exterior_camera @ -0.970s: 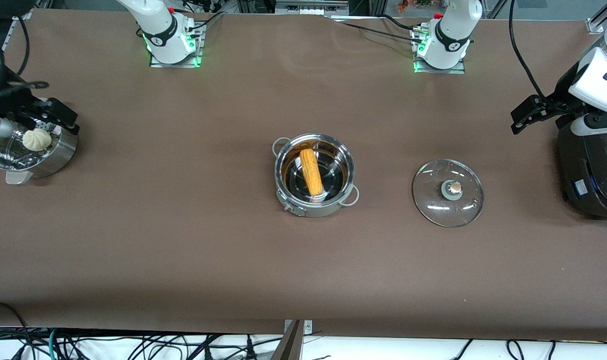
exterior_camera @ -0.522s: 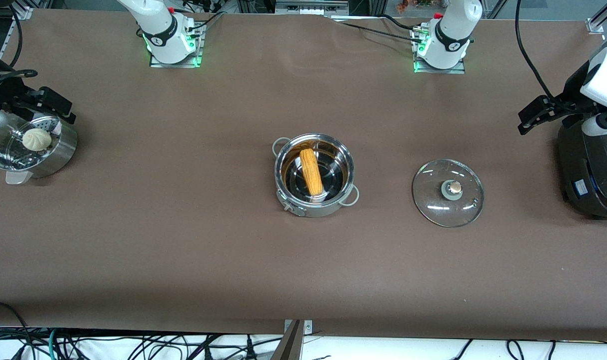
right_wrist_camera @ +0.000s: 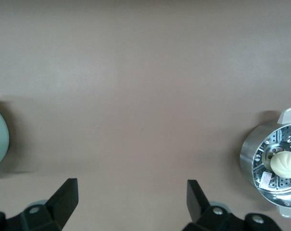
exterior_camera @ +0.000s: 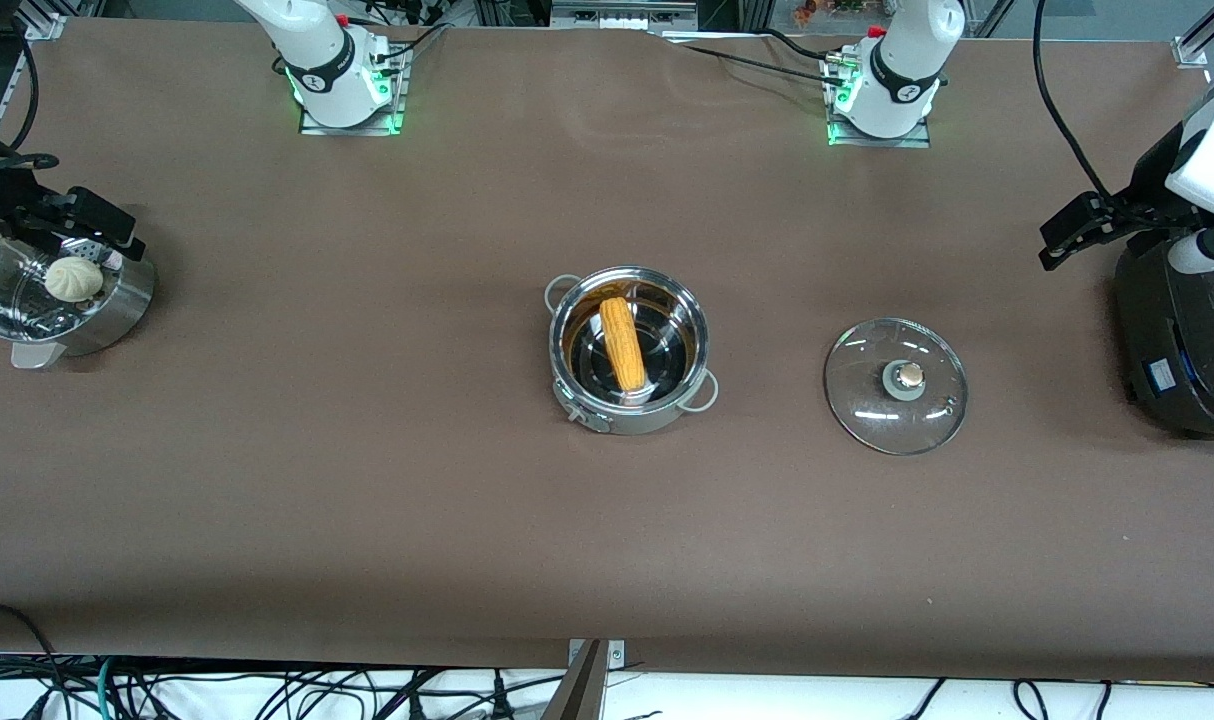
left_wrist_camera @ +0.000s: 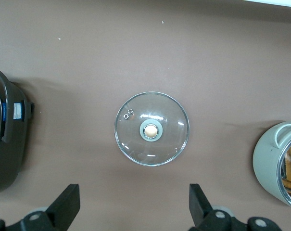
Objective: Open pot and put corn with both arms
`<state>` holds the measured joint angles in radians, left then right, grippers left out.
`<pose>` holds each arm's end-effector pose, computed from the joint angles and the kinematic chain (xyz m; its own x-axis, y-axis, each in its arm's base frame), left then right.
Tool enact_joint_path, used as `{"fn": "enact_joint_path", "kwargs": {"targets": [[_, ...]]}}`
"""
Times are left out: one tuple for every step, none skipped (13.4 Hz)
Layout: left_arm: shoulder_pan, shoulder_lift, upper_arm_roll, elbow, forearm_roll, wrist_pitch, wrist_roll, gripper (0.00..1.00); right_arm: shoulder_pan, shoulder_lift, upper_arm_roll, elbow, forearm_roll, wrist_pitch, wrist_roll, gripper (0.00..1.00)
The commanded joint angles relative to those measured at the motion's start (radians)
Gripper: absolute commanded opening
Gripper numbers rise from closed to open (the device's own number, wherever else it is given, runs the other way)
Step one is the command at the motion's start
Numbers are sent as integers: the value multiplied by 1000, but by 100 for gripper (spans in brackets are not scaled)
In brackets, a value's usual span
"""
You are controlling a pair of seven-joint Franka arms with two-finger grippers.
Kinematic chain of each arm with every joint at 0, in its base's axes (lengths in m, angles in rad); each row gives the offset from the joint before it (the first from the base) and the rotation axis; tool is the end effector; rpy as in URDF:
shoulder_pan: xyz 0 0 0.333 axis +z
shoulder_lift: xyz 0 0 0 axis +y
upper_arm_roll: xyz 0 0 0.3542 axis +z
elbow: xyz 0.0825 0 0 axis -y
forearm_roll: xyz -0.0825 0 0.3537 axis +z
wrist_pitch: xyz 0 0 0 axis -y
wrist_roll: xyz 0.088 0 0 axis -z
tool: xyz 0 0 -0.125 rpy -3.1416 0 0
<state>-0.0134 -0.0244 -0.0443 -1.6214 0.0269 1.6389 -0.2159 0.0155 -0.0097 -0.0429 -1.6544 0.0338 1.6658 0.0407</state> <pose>0.5220 -0.0273 0.6411 0.9867 0.1557 0.0469 0.1567 -0.9875 -0.0183 0.5284 -0.0107 0.6211 0.9973 -0.0712 0.0196 -0.0705 -0.9969 -0.0349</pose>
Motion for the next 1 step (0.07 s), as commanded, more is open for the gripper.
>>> {"fn": "enact_joint_path", "kwargs": {"targets": [[-7, 18, 7, 37, 2, -21, 6, 100, -19, 22, 30, 44, -12, -27, -13, 100]]}}
